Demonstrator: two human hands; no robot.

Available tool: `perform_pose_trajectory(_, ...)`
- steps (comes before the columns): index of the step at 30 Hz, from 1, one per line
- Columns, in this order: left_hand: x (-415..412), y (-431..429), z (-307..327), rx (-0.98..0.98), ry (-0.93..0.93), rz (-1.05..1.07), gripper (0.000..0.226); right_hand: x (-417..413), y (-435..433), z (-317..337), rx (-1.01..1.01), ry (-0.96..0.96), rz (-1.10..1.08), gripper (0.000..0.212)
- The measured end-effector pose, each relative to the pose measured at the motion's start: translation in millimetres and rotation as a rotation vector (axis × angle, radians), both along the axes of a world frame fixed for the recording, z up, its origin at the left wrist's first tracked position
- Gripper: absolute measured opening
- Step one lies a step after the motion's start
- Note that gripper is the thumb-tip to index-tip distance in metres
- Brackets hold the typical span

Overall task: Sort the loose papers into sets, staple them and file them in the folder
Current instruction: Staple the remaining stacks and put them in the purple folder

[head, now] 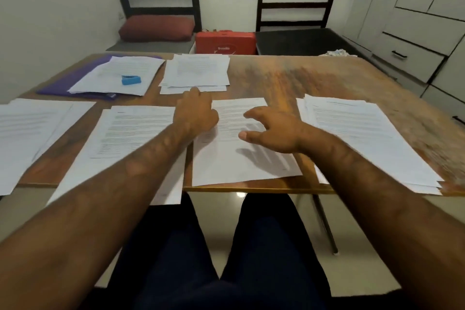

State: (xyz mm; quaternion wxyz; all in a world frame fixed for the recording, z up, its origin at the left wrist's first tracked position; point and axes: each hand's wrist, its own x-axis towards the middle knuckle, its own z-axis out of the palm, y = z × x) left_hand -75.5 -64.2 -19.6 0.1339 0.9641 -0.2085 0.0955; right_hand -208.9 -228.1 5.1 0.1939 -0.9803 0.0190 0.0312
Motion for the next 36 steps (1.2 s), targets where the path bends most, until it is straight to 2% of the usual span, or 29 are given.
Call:
perform_pose_trajectory(6,33,18,-20,0.210,0.046,0.001,0.066,23,-9,-34,-0.070,-0.002,-0.011,0.071)
perform_pose_trajectory(12,49,18,-26,0.250,0.024,-0.048,0.065,54,-5,-41,-0.053,-0.095,-0.034,0.067)
perform_pose_trajectory(15,48,21,-29,0.212,0.002,-0.057,0.065,61,-6,-51,-0.057,-0.131,-0.073,0.064)
perform_pose_trajectory(19,50,21,-32,0.119,0.044,-0.053,0.060,63,-3,-61,-0.082,-0.117,-0.111,0.071)
perform_pose_trajectory(26,52,15,-30,-0.143,0.170,-0.074,0.052,64,-2,-64,-0.077,-0.136,-0.133,0.075)
perform_pose_trajectory(29,53,14,-24,-0.404,0.293,-0.143,0.055,65,-2,-65,-0.071,-0.147,-0.136,0.073)
perform_pose_trajectory(31,52,12,-17,-0.629,0.457,-0.140,0.061,65,-2,-66,-0.069,-0.152,-0.132,0.072)
perform_pose_trajectory(33,49,10,-8,-0.847,0.603,-0.079,0.070,65,-2,-66,-0.066,-0.157,-0.127,0.072)
perform_pose_trajectory(36,48,12,-2,-1.042,0.678,0.026,0.072,65,-2,-66,-0.068,-0.159,-0.129,0.071)
